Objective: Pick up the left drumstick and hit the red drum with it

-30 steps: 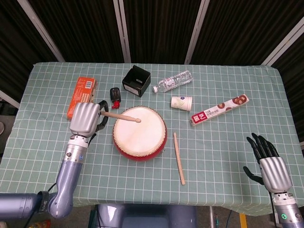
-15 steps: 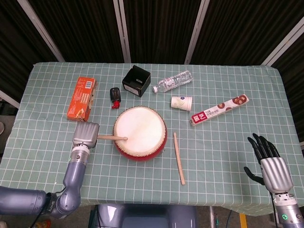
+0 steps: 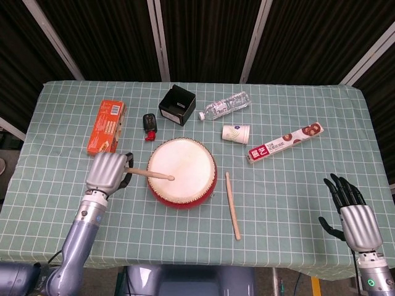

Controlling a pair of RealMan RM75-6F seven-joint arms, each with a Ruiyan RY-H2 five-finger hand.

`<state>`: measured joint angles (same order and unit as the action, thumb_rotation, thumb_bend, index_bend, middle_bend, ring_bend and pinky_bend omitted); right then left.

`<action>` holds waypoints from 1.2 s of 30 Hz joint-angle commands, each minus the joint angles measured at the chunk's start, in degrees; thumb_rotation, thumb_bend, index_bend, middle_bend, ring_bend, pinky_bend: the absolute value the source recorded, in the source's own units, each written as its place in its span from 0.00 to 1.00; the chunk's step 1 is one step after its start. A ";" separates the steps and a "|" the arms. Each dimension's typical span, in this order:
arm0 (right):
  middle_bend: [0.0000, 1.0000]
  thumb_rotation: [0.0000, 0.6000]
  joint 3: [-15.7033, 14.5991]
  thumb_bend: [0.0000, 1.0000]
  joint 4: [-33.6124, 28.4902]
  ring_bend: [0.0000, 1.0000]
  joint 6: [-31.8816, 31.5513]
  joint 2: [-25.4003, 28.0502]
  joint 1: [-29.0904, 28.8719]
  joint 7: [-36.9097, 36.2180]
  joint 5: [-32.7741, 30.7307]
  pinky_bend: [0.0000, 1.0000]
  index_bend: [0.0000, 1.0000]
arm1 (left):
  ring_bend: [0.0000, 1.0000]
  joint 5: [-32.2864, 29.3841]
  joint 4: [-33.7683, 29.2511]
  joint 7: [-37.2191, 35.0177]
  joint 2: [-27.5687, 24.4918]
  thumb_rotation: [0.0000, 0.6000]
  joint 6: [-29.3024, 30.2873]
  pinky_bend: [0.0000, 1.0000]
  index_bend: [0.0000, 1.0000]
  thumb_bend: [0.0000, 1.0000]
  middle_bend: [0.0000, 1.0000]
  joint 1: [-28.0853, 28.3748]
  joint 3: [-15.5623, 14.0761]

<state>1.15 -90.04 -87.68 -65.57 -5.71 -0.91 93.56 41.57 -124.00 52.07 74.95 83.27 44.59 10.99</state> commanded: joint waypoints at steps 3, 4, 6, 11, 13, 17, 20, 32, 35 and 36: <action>0.00 1.00 0.03 0.29 -0.01 0.00 0.11 -0.15 -0.03 0.22 -0.02 0.13 0.00 | 0.99 10.76 1.72 -5.22 -4.04 1.00 -2.40 0.93 0.73 0.56 1.00 -5.00 -8.51; 0.00 1.00 0.07 0.29 -0.03 0.00 0.15 -0.14 -0.07 0.28 -0.04 0.14 0.00 | 0.98 11.81 2.74 -6.17 -4.14 1.00 -3.02 0.93 0.73 0.55 1.00 -5.59 -9.47; 0.00 1.00 0.10 0.29 -0.10 0.00 0.23 -0.15 -0.11 0.37 -0.05 0.14 0.00 | 0.96 12.70 4.75 -7.78 -4.09 1.00 -4.52 0.91 0.72 0.53 1.00 -6.53 -11.04; 0.00 1.00 0.12 0.29 -0.26 0.00 0.44 -0.09 -0.23 0.37 -0.04 0.14 0.00 | 0.88 13.00 9.96 -9.57 -2.63 1.00 -7.66 0.85 0.71 0.50 0.98 -7.55 -12.83; 0.00 1.00 0.11 0.29 -0.28 0.00 0.53 -0.11 -0.26 0.43 -0.03 0.14 0.00 | 0.84 12.67 11.86 -9.61 -1.82 1.00 -8.85 0.82 0.69 0.50 0.94 -7.65 -13.13; 0.00 1.00 0.13 0.29 -0.25 0.00 0.58 -0.14 -0.24 0.29 -0.14 0.14 0.00 | 0.78 11.55 15.65 -8.18 0.46 1.00 -10.99 0.77 0.62 0.50 0.88 -7.83 -14.26; 0.00 1.00 0.17 0.29 -0.25 0.00 0.52 -0.11 -0.23 0.17 -0.15 0.14 0.00 | 0.69 10.03 16.68 -7.37 1.36 1.00 -12.11 0.70 0.53 0.46 0.80 -7.87 -14.50; 0.00 1.00 0.20 0.29 -0.08 0.00 0.36 -0.19 -0.18 0.12 -0.02 0.14 0.00 | 0.19 1.15 15.14 -2.41 1.42 1.00 -14.68 0.25 0.10 0.15 0.24 -7.04 -14.64; 0.00 1.00 0.16 0.29 -0.06 0.00 0.34 -0.18 -0.14 0.17 0.00 0.14 0.00 | 0.15 0.89 13.91 -2.38 0.52 1.00 -14.31 0.20 0.10 0.14 0.16 -7.10 -14.64; 0.00 1.00 0.18 0.29 -0.06 0.00 0.36 -0.15 -0.15 0.13 -0.05 0.14 0.00 | 0.14 1.41 13.37 -2.84 0.05 1.00 -14.00 0.18 0.09 0.13 0.15 -7.33 -14.67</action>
<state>1.32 -90.11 -87.32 -65.72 -5.86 -0.78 93.52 42.61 -110.00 49.58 75.58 68.94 37.43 -3.69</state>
